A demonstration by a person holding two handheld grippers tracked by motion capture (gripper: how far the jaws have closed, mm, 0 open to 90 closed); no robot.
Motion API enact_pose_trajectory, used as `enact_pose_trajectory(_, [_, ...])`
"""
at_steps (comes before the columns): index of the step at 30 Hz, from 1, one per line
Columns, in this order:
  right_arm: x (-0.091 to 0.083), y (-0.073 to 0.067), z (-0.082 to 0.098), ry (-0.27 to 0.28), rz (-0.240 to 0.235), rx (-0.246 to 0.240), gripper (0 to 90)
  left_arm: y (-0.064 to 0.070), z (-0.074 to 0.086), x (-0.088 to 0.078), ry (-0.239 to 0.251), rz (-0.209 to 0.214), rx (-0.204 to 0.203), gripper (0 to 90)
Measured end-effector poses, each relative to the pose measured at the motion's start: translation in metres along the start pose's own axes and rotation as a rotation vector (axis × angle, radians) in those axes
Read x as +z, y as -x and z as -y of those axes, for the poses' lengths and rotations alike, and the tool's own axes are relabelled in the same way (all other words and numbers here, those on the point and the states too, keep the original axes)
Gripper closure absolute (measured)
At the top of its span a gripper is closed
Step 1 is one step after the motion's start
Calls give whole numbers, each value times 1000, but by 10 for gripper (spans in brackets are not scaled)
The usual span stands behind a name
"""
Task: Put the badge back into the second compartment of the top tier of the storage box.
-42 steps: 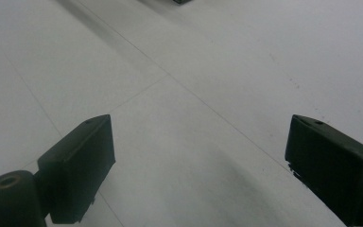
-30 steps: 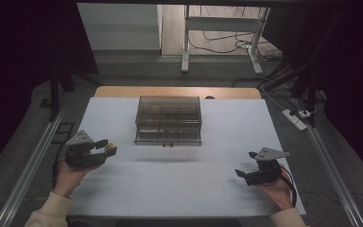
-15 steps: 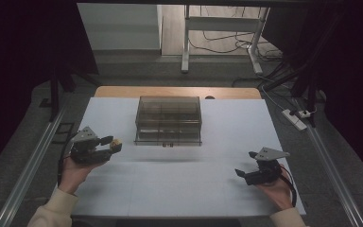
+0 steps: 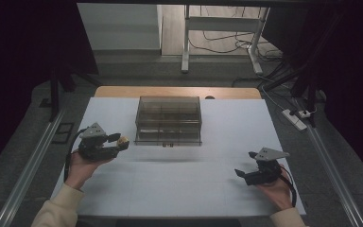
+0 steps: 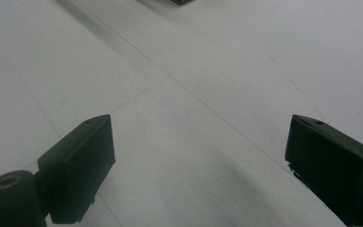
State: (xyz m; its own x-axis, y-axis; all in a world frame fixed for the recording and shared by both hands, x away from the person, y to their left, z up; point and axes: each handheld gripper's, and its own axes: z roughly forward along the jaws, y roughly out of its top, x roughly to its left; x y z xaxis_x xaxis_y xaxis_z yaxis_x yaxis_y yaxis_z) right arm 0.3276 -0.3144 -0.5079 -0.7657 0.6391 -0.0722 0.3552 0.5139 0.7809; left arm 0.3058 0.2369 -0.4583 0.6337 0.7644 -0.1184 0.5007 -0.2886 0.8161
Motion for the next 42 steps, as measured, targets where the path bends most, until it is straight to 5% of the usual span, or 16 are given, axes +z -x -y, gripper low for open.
enact_pose_trajectory(42, [1, -1, 0, 0, 1, -1, 84, 19, -31, 29, 2, 63, 64, 469])
